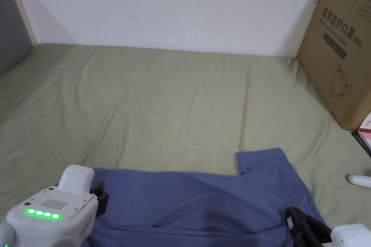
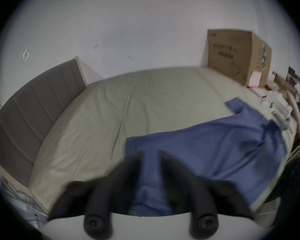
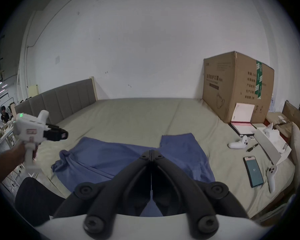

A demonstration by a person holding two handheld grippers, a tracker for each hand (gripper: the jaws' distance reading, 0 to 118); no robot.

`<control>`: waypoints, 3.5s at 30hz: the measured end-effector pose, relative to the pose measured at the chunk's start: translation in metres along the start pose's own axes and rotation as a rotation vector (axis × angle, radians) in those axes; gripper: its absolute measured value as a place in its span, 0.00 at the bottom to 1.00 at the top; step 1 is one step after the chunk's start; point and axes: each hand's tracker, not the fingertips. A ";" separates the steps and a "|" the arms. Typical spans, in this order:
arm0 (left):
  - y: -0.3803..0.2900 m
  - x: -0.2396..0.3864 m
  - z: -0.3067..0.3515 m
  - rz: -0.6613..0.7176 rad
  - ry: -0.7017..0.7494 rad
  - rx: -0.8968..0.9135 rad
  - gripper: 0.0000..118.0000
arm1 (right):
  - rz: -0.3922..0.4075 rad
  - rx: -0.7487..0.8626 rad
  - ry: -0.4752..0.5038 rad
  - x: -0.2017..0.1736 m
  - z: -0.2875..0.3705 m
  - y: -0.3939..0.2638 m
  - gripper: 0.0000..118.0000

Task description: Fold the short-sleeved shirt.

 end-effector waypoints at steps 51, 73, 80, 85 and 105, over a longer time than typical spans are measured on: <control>0.000 -0.042 0.116 0.183 -0.123 0.044 0.04 | -0.062 -0.269 -0.057 0.107 -0.032 0.058 0.01; -0.036 0.040 0.215 0.055 -0.053 0.391 0.89 | -0.095 0.146 -0.106 0.031 0.076 0.012 0.80; -0.027 0.066 0.219 0.041 0.034 0.526 0.40 | 0.015 0.263 -0.105 -0.023 0.084 0.015 0.12; -0.039 0.055 0.216 0.095 -0.020 0.389 0.01 | 0.034 0.221 -0.098 -0.030 0.083 0.009 0.05; -0.150 -0.138 0.069 0.740 -0.545 -0.184 0.92 | 0.024 0.016 0.025 -0.081 0.034 -0.022 0.05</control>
